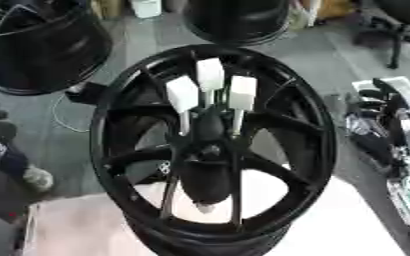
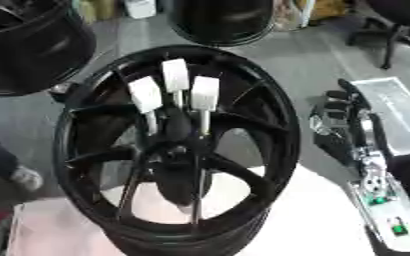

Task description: Pull the pin out of the wheel hub.

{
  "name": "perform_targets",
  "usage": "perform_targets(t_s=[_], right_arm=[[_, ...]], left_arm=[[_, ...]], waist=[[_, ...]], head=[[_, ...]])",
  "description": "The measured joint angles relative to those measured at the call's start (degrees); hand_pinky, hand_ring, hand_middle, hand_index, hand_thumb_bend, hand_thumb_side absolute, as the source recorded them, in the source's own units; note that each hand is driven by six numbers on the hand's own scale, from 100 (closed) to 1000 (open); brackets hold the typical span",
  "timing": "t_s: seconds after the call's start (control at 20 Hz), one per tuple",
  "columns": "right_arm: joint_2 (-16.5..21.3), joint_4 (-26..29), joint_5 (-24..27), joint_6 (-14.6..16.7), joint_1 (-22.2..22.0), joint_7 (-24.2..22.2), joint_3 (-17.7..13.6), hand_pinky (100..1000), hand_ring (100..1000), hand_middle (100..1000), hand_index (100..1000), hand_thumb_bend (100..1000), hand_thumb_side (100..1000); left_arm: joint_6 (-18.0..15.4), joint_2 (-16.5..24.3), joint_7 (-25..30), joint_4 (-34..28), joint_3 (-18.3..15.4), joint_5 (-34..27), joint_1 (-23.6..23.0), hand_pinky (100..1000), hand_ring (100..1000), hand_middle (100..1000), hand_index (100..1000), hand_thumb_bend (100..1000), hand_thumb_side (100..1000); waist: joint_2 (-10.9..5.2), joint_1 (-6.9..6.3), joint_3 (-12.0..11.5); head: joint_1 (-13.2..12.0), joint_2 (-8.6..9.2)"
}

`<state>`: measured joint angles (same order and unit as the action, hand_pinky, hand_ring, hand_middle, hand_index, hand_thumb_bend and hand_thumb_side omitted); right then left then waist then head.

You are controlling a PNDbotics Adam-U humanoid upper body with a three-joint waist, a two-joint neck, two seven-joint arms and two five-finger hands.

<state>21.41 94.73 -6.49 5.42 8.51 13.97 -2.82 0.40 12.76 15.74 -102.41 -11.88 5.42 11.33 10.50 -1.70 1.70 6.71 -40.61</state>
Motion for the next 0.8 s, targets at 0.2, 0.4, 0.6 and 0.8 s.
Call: perform_targets(t_s=[0.2, 0.4, 0.6, 0.8], right_arm=[[0.0, -0.1, 0.2, 0.0, 0.0, 0.0, 0.0, 726, 732, 744, 936, 100, 185], [0.0, -0.2, 0.2, 0.0, 0.0, 0.0, 0.0, 725, 732, 743, 936, 100, 190], [0.0, -0.2, 0.2, -0.1, 0.0, -0.1, 0.0, 725, 732, 742, 935, 100, 191], [0.0, -0.2, 0.2, -0.1, 0.0, -0.1, 0.1, 725, 731, 741, 935, 100, 192]], left_arm=[[-0.1, -0.1, 0.1, 0.0, 0.0, 0.2, 0.0, 747, 654, 638, 788, 139, 160], [-0.2, -0.2, 0.2, 0.0, 0.0, 0.4, 0.0, 749, 655, 639, 790, 126, 144], [-0.4, -0.2, 0.3, 0.0, 0.0, 0.4, 0.0, 715, 658, 642, 792, 142, 159], [-0.7, 1.0, 0.7, -0.2, 0.4, 0.7, 0.6, 716, 671, 657, 803, 195, 232]], waist=[[0.00, 0.10, -0.1], [0.00, 0.12, -0.4], [0.00, 0.09, -0.7], [-0.10, 0.02, -0.7]], head=[[0.1, 0.00], [0.2, 0.01], [0.2, 0.00], [0.1, -0.03]])
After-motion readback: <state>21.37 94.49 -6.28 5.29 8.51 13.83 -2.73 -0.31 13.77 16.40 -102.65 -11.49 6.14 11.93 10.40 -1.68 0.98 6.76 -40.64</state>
